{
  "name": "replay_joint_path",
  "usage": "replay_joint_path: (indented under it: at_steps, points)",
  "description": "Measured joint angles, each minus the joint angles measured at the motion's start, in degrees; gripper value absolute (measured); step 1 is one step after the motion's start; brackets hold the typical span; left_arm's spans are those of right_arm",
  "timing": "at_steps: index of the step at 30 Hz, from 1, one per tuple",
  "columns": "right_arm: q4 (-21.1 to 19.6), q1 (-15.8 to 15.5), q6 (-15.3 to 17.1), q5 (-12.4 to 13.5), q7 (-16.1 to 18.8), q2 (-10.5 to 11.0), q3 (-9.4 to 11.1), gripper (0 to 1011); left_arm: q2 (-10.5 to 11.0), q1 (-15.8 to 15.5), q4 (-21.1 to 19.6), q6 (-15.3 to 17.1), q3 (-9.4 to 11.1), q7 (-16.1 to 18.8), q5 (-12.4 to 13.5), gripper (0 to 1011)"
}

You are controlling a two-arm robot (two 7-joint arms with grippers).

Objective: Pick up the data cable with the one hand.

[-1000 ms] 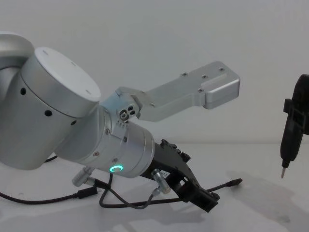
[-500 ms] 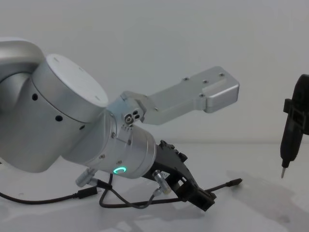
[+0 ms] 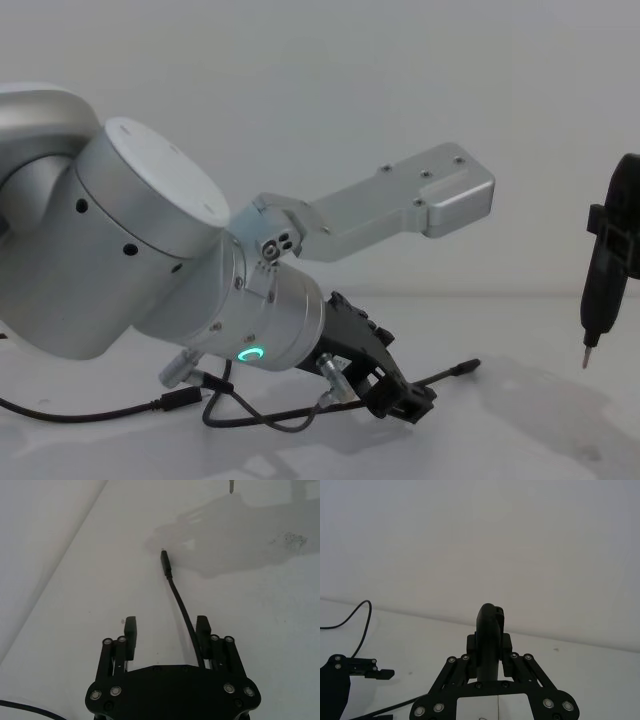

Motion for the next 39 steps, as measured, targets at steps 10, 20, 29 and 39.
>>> replay_joint_path:
  at_steps: [10, 20, 29, 39]
  points:
    - [0.00, 0.00, 0.00, 0.00, 0.00, 0.00, 0.00, 268, -0.15, -0.06, 0.24, 0.00, 0.00, 0.10, 0.16, 439]
    - [0.00, 0.00, 0.00, 0.00, 0.00, 0.00, 0.00, 268, -0.21, -0.08, 0.34, 0.01, 0.00, 0.17, 0.22, 131]
    - [0.00, 0.00, 0.00, 0.00, 0.00, 0.00, 0.00, 268, -0.26, -0.08, 0.40, 0.01, 0.00, 0.17, 0.26, 42]
    - [0.00, 0.00, 0.00, 0.00, 0.00, 0.00, 0.00, 268, -0.28, -0.05, 0.42, 0.01, 0.00, 0.17, 0.26, 42]
